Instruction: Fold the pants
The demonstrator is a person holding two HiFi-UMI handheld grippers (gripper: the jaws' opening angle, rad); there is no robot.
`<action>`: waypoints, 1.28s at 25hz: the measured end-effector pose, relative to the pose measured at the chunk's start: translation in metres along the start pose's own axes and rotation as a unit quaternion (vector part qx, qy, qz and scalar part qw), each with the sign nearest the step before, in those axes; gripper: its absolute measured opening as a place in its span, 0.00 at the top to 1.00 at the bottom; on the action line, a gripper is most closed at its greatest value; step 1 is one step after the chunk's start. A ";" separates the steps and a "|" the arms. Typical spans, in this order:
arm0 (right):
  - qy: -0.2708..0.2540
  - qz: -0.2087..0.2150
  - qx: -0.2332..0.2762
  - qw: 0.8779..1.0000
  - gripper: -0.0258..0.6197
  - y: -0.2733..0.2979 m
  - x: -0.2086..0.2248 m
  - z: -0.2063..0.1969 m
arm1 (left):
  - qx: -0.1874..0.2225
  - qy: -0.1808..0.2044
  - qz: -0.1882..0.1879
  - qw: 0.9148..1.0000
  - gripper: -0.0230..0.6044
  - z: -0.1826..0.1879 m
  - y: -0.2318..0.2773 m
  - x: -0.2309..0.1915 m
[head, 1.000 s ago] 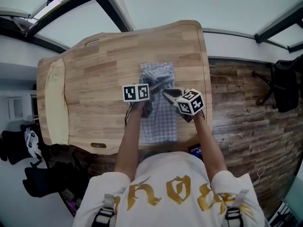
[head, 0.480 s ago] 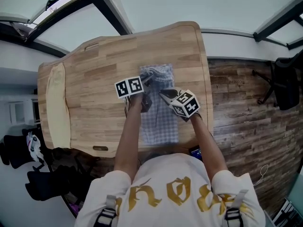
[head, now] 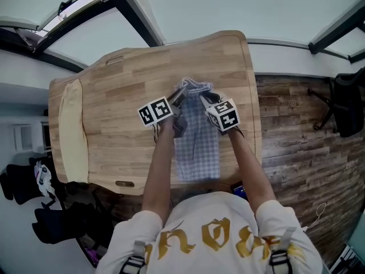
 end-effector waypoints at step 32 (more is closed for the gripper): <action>-0.035 -0.093 0.086 0.991 0.92 -0.075 -0.011 0.030 | 0.045 0.201 0.050 0.977 0.89 -0.008 -0.094 0.042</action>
Point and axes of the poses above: the fingertips, and each gripper's own axes: y forward along the fingers, x to its right, z out of its top, the point moved 8 cm from there along -y, backward along the fingers, and after that the axes turned 7 degrees about -z, right-handed, at the moved point
